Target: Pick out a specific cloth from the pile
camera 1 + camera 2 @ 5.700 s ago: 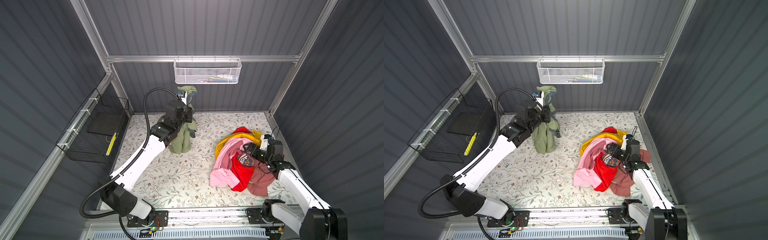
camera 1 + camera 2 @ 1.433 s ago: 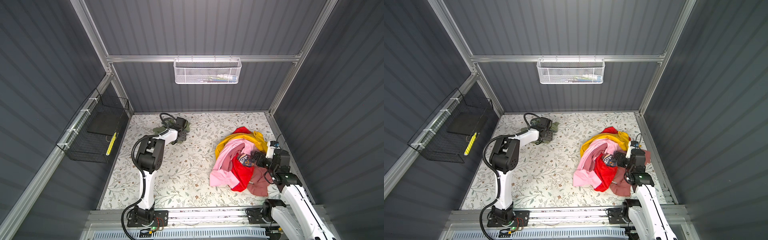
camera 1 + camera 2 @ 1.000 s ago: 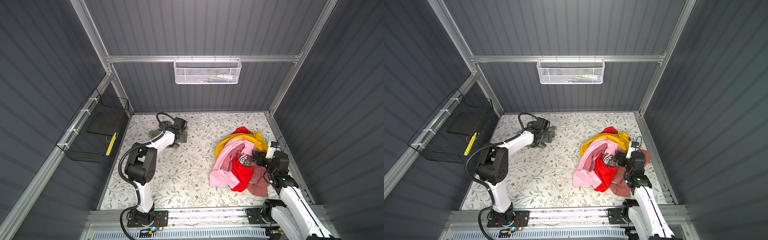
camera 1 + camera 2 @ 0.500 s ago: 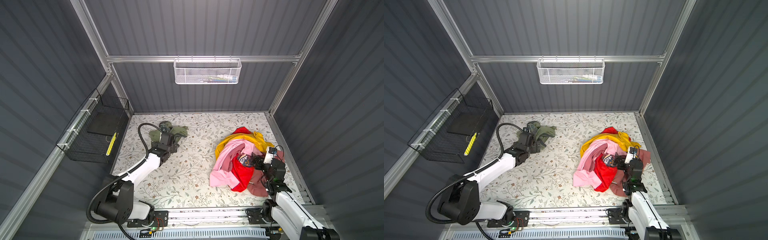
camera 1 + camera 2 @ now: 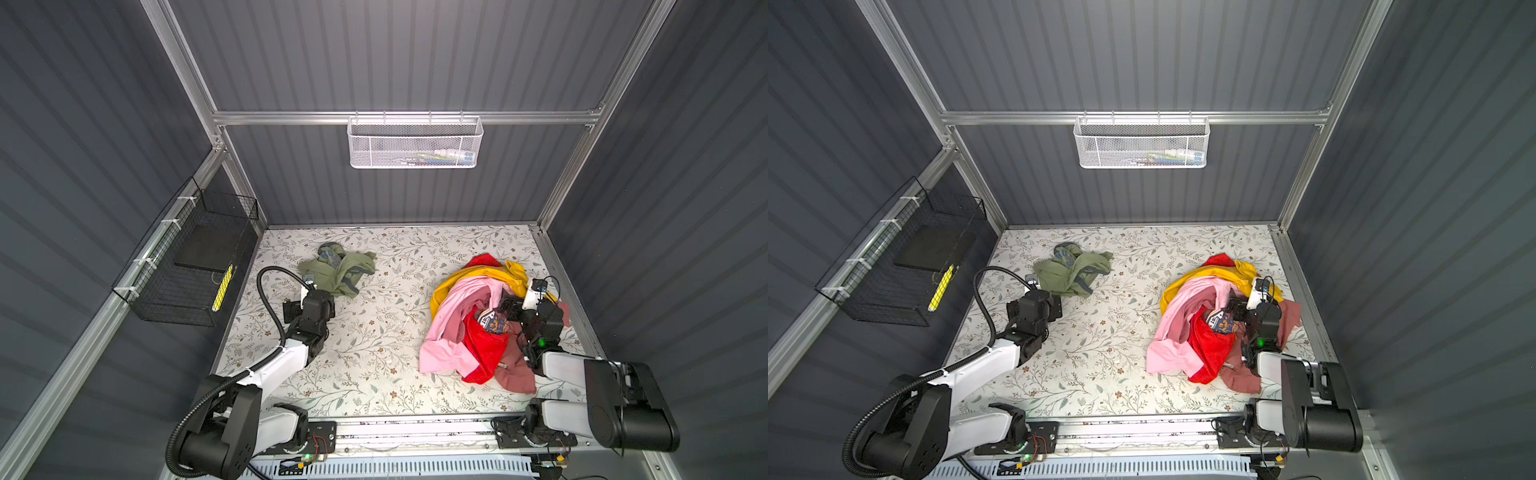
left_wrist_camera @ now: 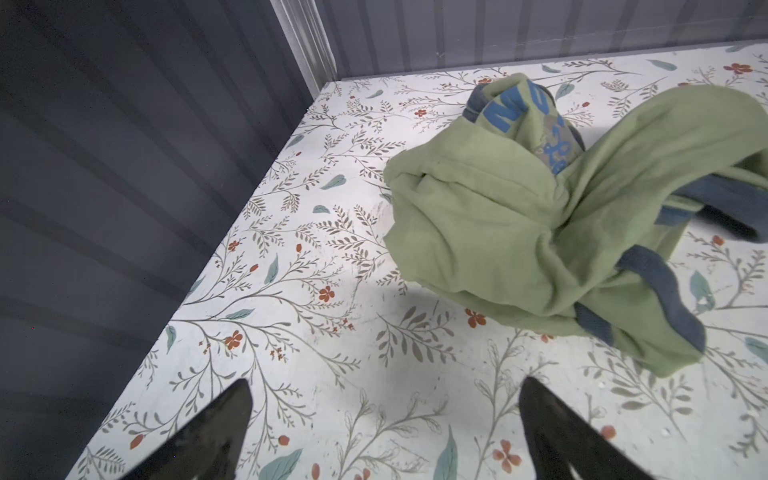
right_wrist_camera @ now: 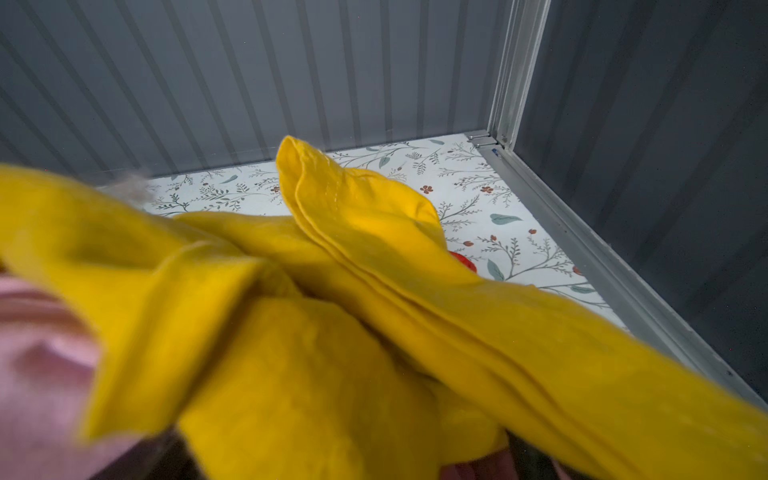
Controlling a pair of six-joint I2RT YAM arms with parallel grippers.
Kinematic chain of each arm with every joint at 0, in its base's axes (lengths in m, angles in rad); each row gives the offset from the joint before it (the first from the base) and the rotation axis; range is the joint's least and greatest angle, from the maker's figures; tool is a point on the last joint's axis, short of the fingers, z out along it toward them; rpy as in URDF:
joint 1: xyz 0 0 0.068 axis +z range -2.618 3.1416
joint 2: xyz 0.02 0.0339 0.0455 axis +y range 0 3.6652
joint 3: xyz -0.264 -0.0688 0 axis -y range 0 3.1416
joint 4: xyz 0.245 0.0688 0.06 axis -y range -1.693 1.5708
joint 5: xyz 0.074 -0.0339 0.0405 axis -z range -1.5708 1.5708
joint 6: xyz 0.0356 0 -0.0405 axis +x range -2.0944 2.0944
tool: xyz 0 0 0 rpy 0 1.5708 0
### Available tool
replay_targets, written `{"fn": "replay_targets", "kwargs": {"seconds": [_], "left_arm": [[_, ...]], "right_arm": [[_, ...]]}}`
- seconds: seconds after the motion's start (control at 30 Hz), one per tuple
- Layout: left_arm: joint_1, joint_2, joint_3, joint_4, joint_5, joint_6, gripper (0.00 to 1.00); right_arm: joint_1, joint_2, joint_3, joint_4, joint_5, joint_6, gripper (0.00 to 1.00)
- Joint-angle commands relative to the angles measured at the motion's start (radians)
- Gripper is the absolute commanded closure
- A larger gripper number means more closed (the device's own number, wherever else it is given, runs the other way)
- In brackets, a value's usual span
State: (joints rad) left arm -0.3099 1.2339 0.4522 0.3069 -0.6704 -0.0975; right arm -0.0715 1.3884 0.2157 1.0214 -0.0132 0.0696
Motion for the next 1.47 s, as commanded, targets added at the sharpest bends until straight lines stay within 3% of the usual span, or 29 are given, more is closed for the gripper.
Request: {"fn": "replay_targets", "kwargs": {"seconds": [0.0, 0.07, 0.13, 0.2, 0.27, 0.33, 0.43, 0.5, 0.57, 0.67, 0.83, 1.43], "left_arm": [[0.013, 0.007, -0.048, 0.209, -0.032, 0.053, 0.00], [0.029, 0.031, -0.069, 0.281, -0.002, 0.076, 0.00], [0.056, 0.073, -0.086, 0.358, 0.042, 0.089, 0.00], [0.089, 0.110, -0.108, 0.450, 0.096, 0.090, 0.00], [0.126, 0.157, -0.138, 0.583, 0.180, 0.102, 0.00], [0.164, 0.235, -0.140, 0.673, 0.254, 0.112, 0.00], [0.226, 0.400, -0.139, 0.814, 0.417, 0.097, 0.00], [0.233, 0.505, -0.128, 0.940, 0.459, 0.124, 0.00], [0.233, 0.448, -0.046, 0.659, 0.481, 0.116, 0.00], [0.234, 0.468, 0.025, 0.561, 0.434, 0.097, 0.00], [0.233, 0.488, 0.011, 0.636, 0.422, 0.107, 0.00], [0.232, 0.484, 0.020, 0.606, 0.429, 0.099, 0.00]], "right_arm": [[-0.005, 0.078, 0.015, 0.159, -0.010, -0.004, 0.01], [-0.005, 0.035, 0.069, -0.032, -0.012, -0.009, 0.01], [-0.005, 0.079, 0.083, 0.028, 0.003, -0.001, 0.01], [-0.003, 0.049, 0.119, -0.104, 0.020, 0.005, 0.01], [-0.004, 0.080, 0.097, -0.008, 0.020, 0.005, 0.01], [-0.004, 0.060, 0.112, -0.071, 0.021, 0.005, 0.01], [-0.004, 0.072, 0.102, -0.024, 0.021, 0.004, 0.01], [-0.003, 0.066, 0.108, -0.051, 0.021, 0.004, 0.01], [-0.004, 0.072, 0.103, -0.031, 0.022, 0.004, 0.01], [-0.003, 0.071, 0.104, -0.038, 0.021, 0.004, 0.01], [-0.004, 0.071, 0.104, -0.038, 0.022, 0.005, 0.01], [-0.004, 0.072, 0.106, -0.040, 0.022, 0.006, 0.01]]}}
